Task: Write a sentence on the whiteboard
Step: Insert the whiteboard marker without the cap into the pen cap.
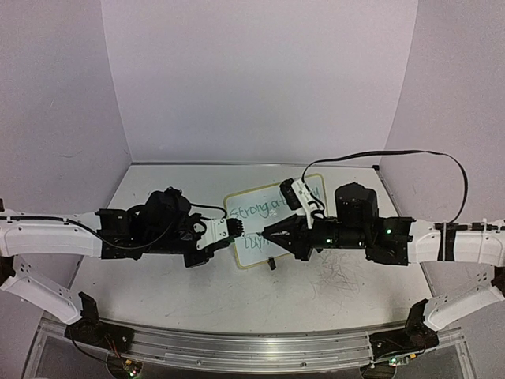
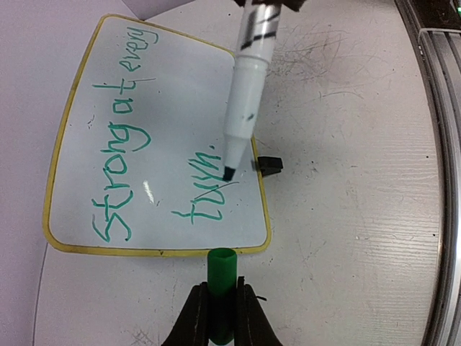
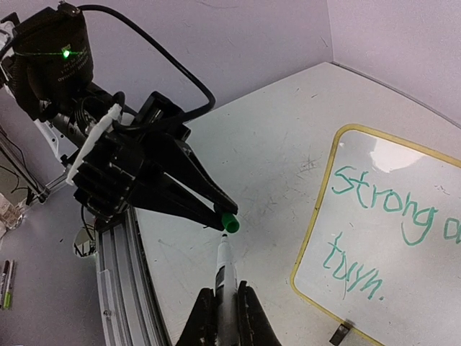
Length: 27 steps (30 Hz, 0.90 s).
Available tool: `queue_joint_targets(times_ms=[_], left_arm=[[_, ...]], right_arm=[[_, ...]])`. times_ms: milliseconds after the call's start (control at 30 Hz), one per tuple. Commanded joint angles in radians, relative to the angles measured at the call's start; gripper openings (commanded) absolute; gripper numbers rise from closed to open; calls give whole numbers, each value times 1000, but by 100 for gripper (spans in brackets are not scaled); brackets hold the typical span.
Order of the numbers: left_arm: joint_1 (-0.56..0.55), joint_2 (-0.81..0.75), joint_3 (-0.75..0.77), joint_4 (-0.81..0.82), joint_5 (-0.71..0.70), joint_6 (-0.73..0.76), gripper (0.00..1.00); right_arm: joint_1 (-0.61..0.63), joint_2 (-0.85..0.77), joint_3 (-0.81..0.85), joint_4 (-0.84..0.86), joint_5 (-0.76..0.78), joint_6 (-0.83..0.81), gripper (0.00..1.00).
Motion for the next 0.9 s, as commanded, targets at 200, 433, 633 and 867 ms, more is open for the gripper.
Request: queue_joint_targets(times_ms=[200, 433, 633, 867], left_arm=[[-3, -68, -18, 86, -1, 15, 0], [-3, -50, -14, 88, 13, 12, 0], [-3, -42, -10, 89, 22, 13, 0], [-3, -44, -8, 88, 21, 12, 0]], right_arm=[[-4, 47, 43, 86, -23, 18, 0], [-3, 45, 31, 126, -22, 33, 0], [-3, 57, 31, 146, -28, 40, 0], [-4, 70, 36, 152, -38, 39, 0]])
